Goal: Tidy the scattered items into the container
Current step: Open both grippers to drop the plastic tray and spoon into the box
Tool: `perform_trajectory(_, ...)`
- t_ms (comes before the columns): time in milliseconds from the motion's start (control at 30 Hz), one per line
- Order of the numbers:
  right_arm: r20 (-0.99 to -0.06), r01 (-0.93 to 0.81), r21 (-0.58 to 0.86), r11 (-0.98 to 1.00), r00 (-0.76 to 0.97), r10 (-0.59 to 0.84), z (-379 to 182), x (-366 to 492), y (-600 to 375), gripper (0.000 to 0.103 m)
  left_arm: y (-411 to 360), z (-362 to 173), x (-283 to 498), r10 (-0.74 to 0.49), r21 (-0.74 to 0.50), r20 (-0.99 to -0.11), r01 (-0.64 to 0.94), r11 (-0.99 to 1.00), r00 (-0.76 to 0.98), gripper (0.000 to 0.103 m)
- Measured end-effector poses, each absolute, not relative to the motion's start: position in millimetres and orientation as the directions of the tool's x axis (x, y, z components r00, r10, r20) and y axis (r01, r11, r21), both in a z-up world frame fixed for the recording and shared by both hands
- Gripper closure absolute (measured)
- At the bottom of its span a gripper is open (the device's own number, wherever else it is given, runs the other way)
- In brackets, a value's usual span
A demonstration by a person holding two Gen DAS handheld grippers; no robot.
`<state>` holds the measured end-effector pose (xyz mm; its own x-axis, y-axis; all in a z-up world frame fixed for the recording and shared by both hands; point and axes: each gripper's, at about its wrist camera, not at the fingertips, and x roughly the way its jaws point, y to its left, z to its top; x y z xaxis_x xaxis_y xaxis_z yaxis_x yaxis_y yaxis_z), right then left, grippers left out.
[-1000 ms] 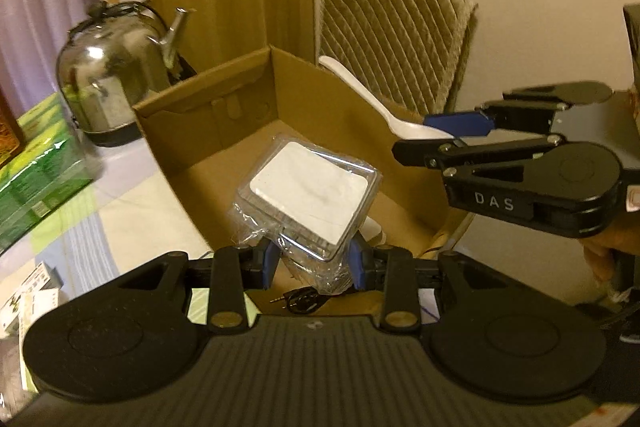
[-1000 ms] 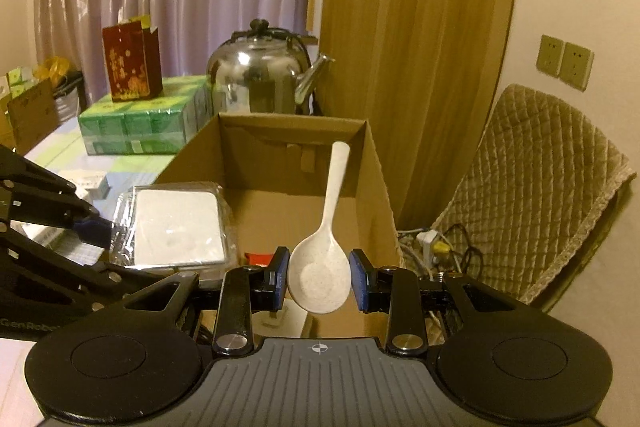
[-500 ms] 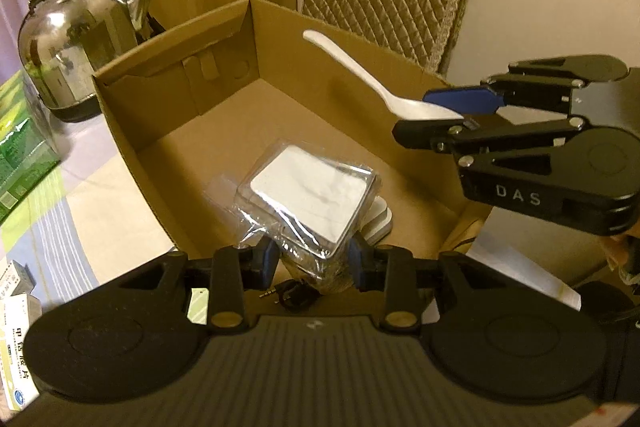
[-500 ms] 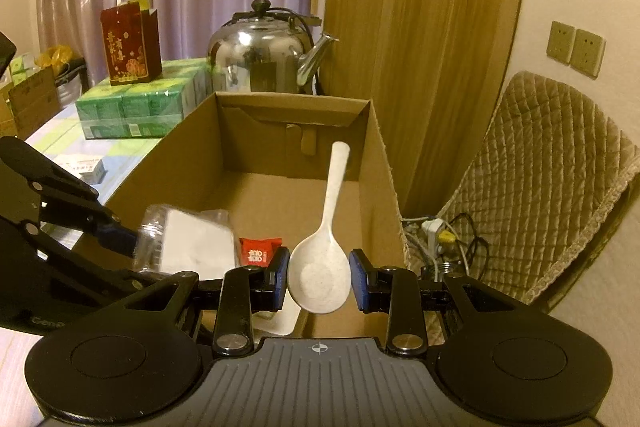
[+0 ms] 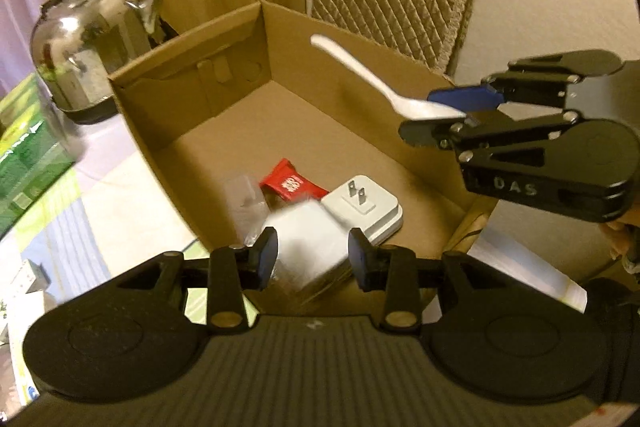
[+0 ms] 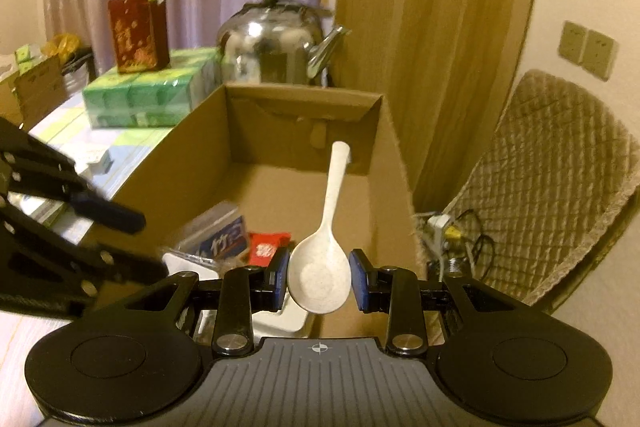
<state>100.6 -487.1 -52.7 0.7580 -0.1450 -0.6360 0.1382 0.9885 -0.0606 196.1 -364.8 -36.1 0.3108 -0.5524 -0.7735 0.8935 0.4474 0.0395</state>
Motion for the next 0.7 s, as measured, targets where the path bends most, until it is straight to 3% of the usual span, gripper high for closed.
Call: perform_trajectory(700, -0.694, 0.1, 0.033, 0.994, 0.718, -0.049, -61.9, 123.1, -477.3, 0.072, -323.8, -9.7, 187.3, -0.613, -0.022, -0.712, 0.862, 0.507, 0.342, 0.064)
